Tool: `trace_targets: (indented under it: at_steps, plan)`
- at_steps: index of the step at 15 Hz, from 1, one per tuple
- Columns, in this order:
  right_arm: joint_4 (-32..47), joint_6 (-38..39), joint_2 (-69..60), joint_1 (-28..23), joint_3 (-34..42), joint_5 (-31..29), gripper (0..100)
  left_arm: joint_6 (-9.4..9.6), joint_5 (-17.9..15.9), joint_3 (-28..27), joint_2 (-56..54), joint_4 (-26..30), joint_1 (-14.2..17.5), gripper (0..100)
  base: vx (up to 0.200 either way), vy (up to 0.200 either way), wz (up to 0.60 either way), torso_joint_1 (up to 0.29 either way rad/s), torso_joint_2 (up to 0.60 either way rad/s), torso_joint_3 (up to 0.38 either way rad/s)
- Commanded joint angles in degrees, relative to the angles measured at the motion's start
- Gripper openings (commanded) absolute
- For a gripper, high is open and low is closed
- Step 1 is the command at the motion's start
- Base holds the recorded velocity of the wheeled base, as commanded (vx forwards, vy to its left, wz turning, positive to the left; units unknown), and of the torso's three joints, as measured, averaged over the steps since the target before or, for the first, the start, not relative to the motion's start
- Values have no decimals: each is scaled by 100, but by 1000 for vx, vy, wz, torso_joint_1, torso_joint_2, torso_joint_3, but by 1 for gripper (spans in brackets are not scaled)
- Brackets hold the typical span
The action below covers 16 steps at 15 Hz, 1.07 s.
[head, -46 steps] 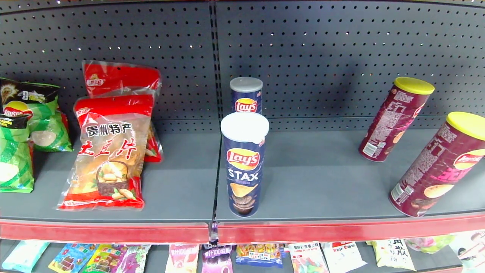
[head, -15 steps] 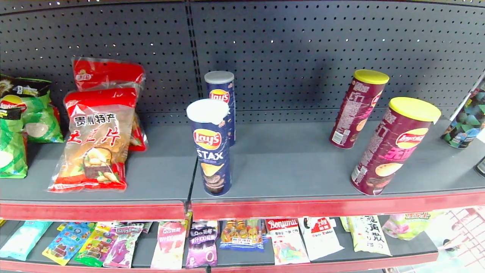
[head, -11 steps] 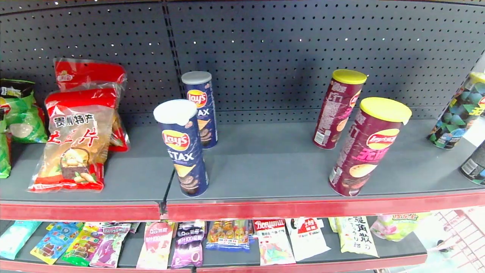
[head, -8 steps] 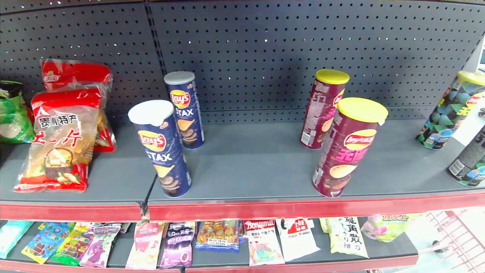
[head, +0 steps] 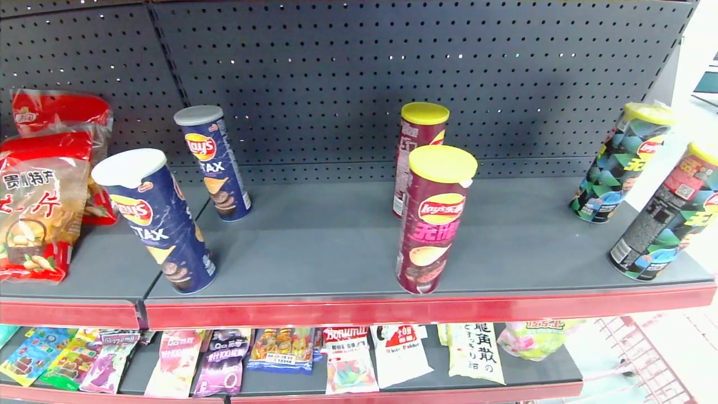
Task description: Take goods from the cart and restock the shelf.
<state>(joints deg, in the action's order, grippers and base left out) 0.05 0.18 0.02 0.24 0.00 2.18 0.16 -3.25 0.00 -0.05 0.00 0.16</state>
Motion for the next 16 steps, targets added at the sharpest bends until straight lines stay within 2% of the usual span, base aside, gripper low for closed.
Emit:
trace_targets:
  at_steps: [1,5,6,16]
  plan:
    - [-5,-1,-2,2,0,2,100,-7,0,0,5,0,2,100,0,0,0,0,0,0]
    - [-5,-1,-2,2,0,2,100,-7,0,0,5,0,2,100,0,0,0,0,0,0]
    - [-5,-1,-2,2,0,2,100,-7,0,0,5,0,2,100,200,0,0,7,-2,2]
    - [-5,-1,-2,2,0,-7,100,-16,0,0,5,0,2,100,0,0,0,0,0,0]
